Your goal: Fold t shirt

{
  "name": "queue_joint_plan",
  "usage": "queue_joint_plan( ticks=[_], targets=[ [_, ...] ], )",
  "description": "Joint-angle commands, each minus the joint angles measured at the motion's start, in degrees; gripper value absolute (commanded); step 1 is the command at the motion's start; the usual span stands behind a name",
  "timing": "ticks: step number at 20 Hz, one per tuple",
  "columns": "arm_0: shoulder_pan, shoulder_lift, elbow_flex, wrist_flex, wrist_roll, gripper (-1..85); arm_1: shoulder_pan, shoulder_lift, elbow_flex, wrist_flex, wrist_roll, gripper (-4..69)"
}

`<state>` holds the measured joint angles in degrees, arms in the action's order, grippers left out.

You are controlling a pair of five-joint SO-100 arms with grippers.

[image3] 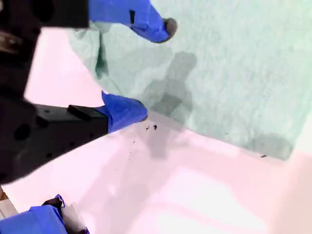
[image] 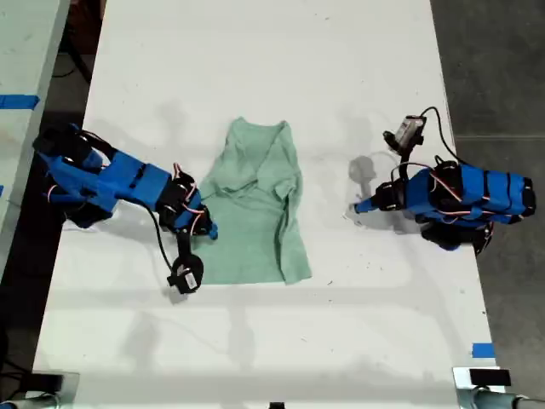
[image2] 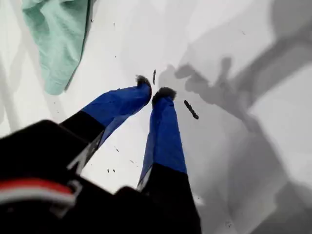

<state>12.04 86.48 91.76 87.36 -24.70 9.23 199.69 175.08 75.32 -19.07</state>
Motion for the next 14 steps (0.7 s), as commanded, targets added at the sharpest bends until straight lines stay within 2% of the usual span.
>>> queue_joint_plan(
  ticks=[1, 10, 13, 14],
  targets=[
    [1.1, -4.0, -5.8, 0.8, -1.3, 22.2, 0.3, 0.7, 3.3, 0.4, 0.3, 3.9],
    [0.4, -9.0, -1.1, 1.0, -7.9, 19.2, -0.2, 0.7, 3.3, 0.4, 0.4, 3.7],
    [0.9, -9.1, 2.6, -1.0, -10.5, 8.7, -0.3, 0.7, 3.3, 0.4, 0.4, 3.7],
    [0.9, -9.3, 4.5, -2.9, -11.2, 1.6, -0.4, 0.7, 3.3, 0.4, 0.4, 3.7]
  ],
)
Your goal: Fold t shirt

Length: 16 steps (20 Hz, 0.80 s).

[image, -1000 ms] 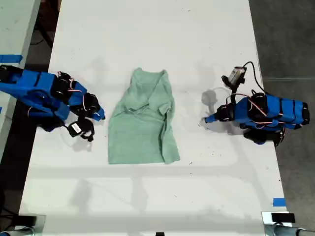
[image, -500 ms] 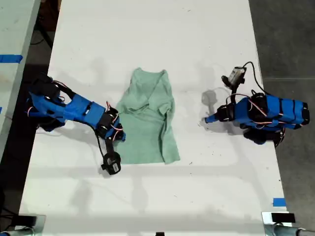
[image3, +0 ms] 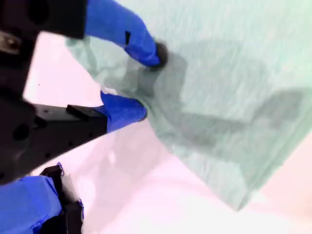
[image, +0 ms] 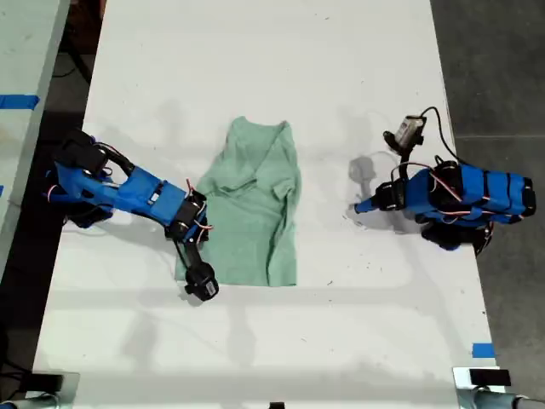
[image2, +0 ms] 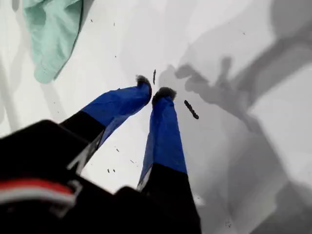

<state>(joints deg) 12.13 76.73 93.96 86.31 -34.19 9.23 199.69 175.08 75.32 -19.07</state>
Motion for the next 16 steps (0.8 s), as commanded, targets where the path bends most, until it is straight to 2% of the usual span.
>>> queue_joint_plan(
  ticks=[1, 3, 5, 10, 16],
  targets=[
    [0.8, 0.4, 4.6, -4.9, -1.9, -0.3, -0.4, 0.7, 3.3, 0.4, 0.4, 3.7],
    [0.9, 0.4, 6.6, -9.0, -1.5, -0.3, -0.4, 0.7, 3.3, 0.4, 0.4, 3.7],
    [0.9, 1.3, 5.8, -8.3, -0.4, -0.3, -0.4, 0.7, 3.3, 0.4, 0.4, 3.7],
    [2.3, 9.5, -3.9, 4.3, 3.6, -0.3, -0.3, 0.7, 3.3, 0.4, 0.4, 3.7],
    [1.4, 22.3, -7.2, 4.7, 10.0, -0.3, 0.0, 0.7, 3.3, 0.4, 0.4, 3.7]
  ],
)
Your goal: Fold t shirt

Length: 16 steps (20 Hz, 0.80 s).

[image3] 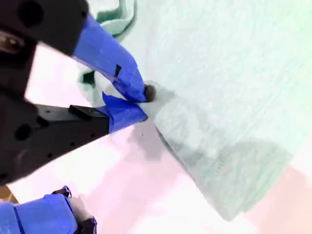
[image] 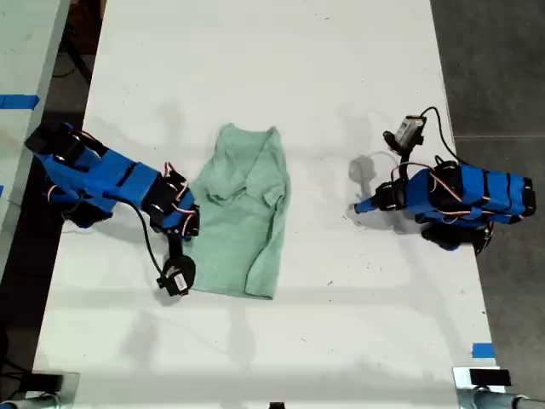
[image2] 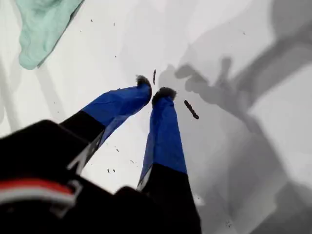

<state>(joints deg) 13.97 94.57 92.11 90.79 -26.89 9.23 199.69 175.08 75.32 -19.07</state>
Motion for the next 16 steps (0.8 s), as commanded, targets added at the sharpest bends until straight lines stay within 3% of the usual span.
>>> queue_joint_plan(
  ticks=[1, 7, 15, 16],
  targets=[
    [-1.3, 3.4, -8.0, 0.2, 4.7, -0.3, 0.0, 0.7, 3.3, 0.4, 0.4, 3.7],
    [-8.1, -18.5, -34.6, -0.9, 17.8, -0.3, 0.1, 0.7, 3.3, 0.4, 0.4, 3.7],
    [-10.2, -29.7, -36.2, -20.0, 28.7, -0.1, 0.2, 0.7, 3.3, 0.4, 0.3, 3.7],
    [-9.8, -29.9, -36.2, -21.5, 29.7, 8.4, 0.2, 0.7, 3.3, 0.4, 0.3, 3.6]
  ],
)
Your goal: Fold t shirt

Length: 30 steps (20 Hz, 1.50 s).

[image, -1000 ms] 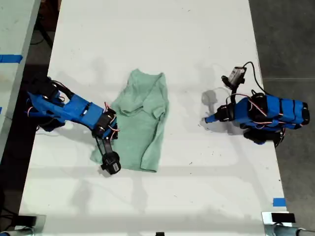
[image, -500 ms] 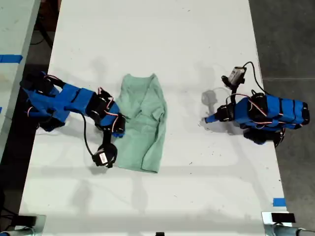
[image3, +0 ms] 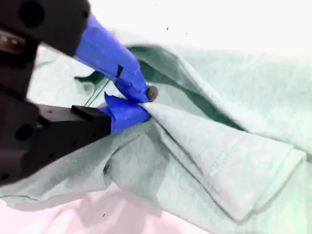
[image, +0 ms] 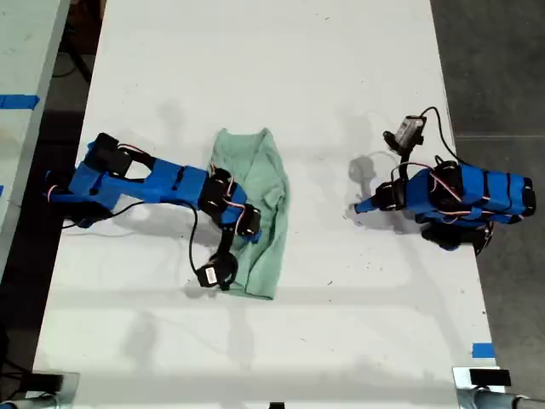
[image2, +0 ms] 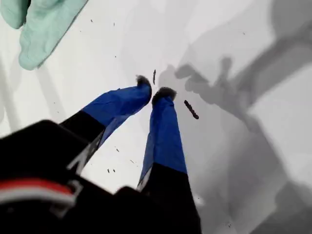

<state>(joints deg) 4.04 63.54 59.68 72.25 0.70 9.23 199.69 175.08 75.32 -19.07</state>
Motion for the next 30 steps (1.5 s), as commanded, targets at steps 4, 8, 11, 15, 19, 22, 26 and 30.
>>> queue_joint_plan(
  ticks=[4, 8, 11, 15, 19, 22, 26, 30],
  targets=[
    [0.0, 2.9, -3.8, -0.4, 2.9, 19.1, 0.2, 0.7, 3.3, 0.4, 0.3, 3.6],
    [-3.6, 14.2, -3.4, 12.2, 2.7, 14.5, 0.2, 0.7, 3.3, 0.4, 0.2, 3.6],
    [-6.9, 32.5, 4.2, 17.1, 0.6, 1.4, 0.2, 0.7, 3.3, 0.4, 0.2, 3.6],
    [-9.1, 56.5, 23.6, 16.8, -2.2, -0.2, 0.2, 0.7, 3.3, 0.4, 0.2, 3.6],
    [-10.4, 87.5, 77.7, -3.6, -8.4, -0.2, 0.2, 0.7, 3.3, 0.4, 0.2, 3.6],
    [-13.9, 109.7, 108.4, -17.7, -8.4, -0.2, 0.2, 0.7, 3.3, 0.4, 0.3, 3.6],
    [-18.5, 141.6, 128.8, -14.9, -3.6, -0.3, 0.2, 0.6, 3.3, 0.4, 0.5, 3.6],
    [-21.0, 141.4, 128.8, -14.0, -3.1, -0.3, -0.1, 0.6, 3.3, 0.5, 0.8, 3.8]
  ],
)
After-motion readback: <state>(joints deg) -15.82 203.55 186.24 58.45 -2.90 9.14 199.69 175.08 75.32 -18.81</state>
